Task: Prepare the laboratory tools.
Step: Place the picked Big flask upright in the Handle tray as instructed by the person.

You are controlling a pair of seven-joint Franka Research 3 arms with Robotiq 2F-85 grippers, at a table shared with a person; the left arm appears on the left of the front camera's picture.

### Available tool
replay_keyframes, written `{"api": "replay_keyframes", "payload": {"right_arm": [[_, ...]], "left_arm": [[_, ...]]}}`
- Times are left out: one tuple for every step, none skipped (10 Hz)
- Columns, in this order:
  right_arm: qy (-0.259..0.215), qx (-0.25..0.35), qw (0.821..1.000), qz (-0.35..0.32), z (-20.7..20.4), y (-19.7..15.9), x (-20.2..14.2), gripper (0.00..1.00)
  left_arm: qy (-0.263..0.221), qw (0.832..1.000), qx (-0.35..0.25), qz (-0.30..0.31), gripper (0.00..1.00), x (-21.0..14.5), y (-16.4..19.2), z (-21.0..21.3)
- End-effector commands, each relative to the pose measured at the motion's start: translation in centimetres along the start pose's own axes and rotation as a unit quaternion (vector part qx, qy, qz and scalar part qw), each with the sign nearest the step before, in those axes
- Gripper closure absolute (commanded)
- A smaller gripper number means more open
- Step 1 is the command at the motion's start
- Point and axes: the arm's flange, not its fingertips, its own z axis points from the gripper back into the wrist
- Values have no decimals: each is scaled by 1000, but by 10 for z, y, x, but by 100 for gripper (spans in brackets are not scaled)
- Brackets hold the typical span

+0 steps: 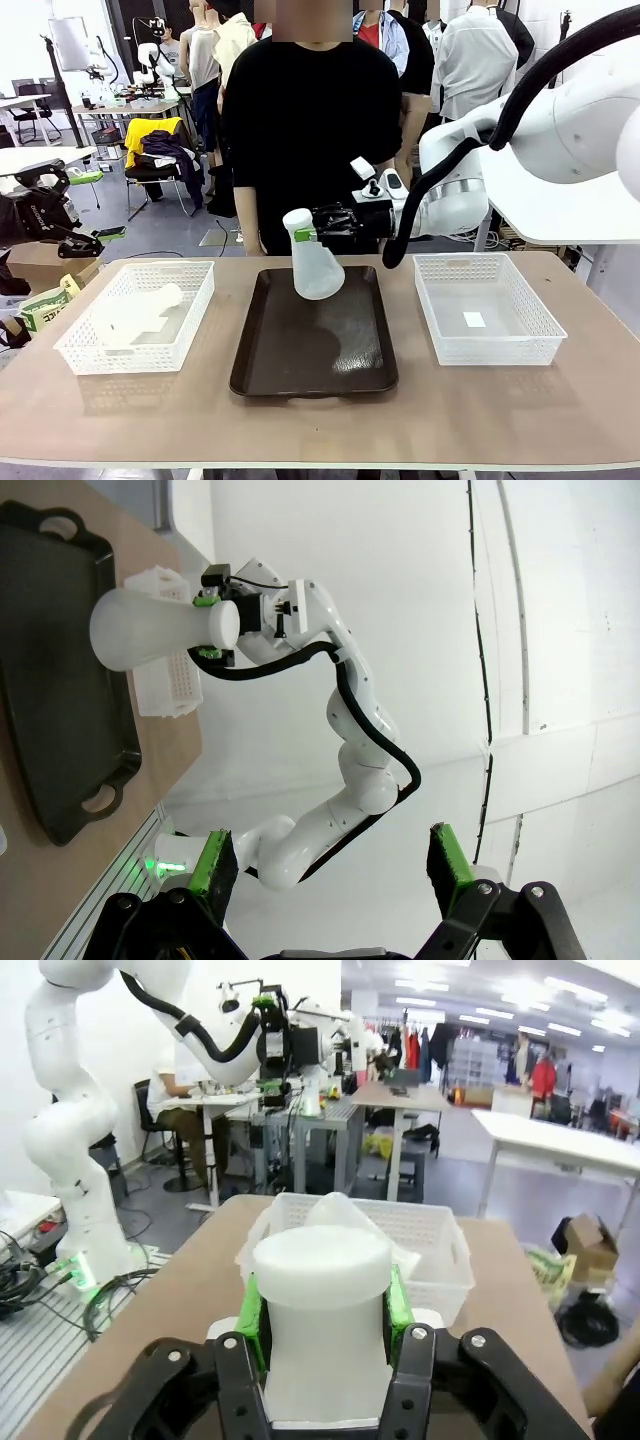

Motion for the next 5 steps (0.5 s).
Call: {"api": "replay_keyframes", "payload": {"right_arm": [[-43,-5,998,53,-3,-13,-10,100],[-49,-15,997,65,-2,-22,-17,100],[-61,-19,997,53,-3,-32,-26,100],[-67,-19,996,48,-7,-42,-33,100],[-70,-24,996,40,-11,-49,-40,100]], "left_arm": [[2,1000,-6,-3,0,-1,-2,1],[2,1000,-6,-3,0,-1,-2,1],[2,1000,-6,-3,0,-1,-2,1],[2,1000,-6,-3,0,-1,-2,1],[2,1000,-6,-3,0,-1,-2,1]]}}
